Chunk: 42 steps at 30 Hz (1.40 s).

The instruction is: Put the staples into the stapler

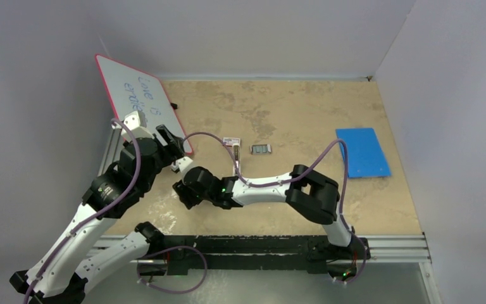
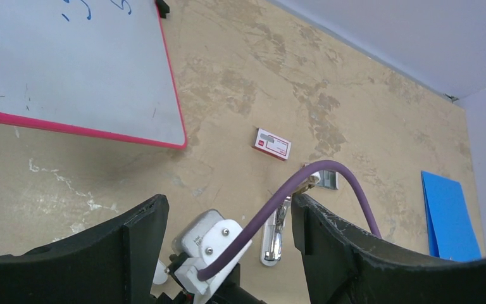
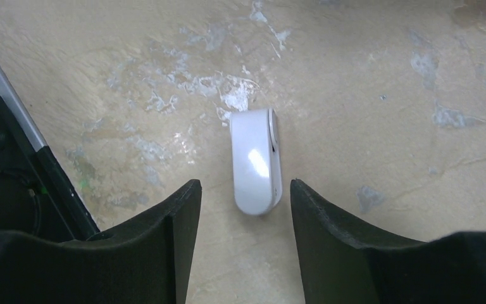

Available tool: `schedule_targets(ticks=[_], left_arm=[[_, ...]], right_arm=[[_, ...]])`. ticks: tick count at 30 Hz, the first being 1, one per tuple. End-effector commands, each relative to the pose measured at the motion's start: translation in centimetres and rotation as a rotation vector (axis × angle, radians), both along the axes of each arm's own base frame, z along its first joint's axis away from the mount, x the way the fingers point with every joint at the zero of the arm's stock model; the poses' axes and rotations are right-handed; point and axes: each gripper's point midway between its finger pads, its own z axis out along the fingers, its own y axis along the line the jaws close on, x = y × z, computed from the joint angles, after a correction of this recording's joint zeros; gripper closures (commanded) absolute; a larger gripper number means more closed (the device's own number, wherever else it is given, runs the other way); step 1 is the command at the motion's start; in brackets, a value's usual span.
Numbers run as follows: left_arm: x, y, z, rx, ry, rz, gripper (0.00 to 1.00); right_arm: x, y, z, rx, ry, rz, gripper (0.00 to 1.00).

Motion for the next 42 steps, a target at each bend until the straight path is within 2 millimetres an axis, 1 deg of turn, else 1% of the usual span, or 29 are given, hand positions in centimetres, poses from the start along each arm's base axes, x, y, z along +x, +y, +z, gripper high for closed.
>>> schedule_targets(ticks=[1,4,8,11,13,16,20,21,24,25,27,29,30,31,34,35,37,39,40,42], left_arm=[[-0.1,0.6,0.7,-0.015,-0.017,0.029,0.29],[-0.4,1.0,0.7,-0.016,-0.015,0.047,0.29],[-0.5,1.3,0.5,-0.013,-0.007,0.063,0.29],[-0.6,1.4,0.3,-0.008,0.0,0.065,0.29],[-0.7,1.4,0.2,-0.009,0.004,0.059,0.29],[-0.8,0.8,-0.2,-0.014,0.021,0.034,0.29],[-0.9,-0.5,-1.7,-0.039,0.075,-0.016,0.29],[-1.0,-0.9,-2.1,-0.046,0.091,-0.029,0.29],[-1.3,-2.1,-3.4,-0.073,0.142,-0.066,0.28],[-1.3,-2.5,-3.8,-0.076,0.155,-0.085,0.3],[-1.3,-3.4,-4.4,-0.087,0.177,-0.119,0.32],[-1.2,-4.2,-4.6,-0.097,0.187,-0.151,0.33],[-1.1,-4.8,-4.8,-0.098,0.188,-0.18,0.33],[-1.1,-5.4,-4.8,-0.104,0.188,-0.21,0.33],[-1.3,-8.2,-5.5,-0.132,0.225,-0.343,0.33],[-1.4,-8.9,-5.9,-0.144,0.244,-0.375,0.33],[-1.6,-10.2,-6.7,-0.169,0.269,-0.425,0.32],[-1.5,-11.5,-7.0,-0.193,0.269,-0.482,0.32],[-1.8,-12.5,-7.2,-0.214,0.276,-0.538,0.31],[-2.3,-14.7,-7.7,-0.256,0.288,-0.647,0.31]], right_arm=[[0.2,2.0,1.1,0.056,-0.017,-0.007,0.47],[0.3,2.0,0.8,0.063,-0.017,-0.018,0.53],[0.6,1.7,0.5,0.058,-0.03,-0.04,0.55],[1.0,1.3,0.8,0.068,-0.036,-0.077,0.66],[0.8,0.9,0.8,0.079,-0.013,-0.103,0.73],[0.5,0.1,1.0,0.095,0.014,-0.125,0.78],[0.5,-1.4,2.1,0.139,0.025,-0.18,0.8],[0.4,-2.1,2.1,0.147,0.035,-0.193,0.81],[0.2,-3.7,3.1,0.209,0.078,-0.24,0.81],[0.2,-4.4,3.4,0.229,0.092,-0.256,0.81],[0.1,-5.6,4.6,0.285,0.123,-0.288,0.81],[0.3,-6.9,6.0,0.339,0.145,-0.315,0.81],[0.4,-7.7,6.4,0.355,0.158,-0.337,0.81],[0.8,-8.6,7.0,0.376,0.17,-0.368,0.81],[2.0,-11.7,8.0,0.425,0.216,-0.479,0.81],[2.3,-12.9,8.7,0.45,0.234,-0.517,0.81],[3.1,-15.4,9.1,0.472,0.271,-0.606,0.81],[3.8,-17.9,9.0,0.478,0.301,-0.701,0.81],[3.9,-19.2,8.5,0.462,0.323,-0.745,0.81],[4.3,-21.1,8.4,0.47,0.358,-0.801,0.8]])
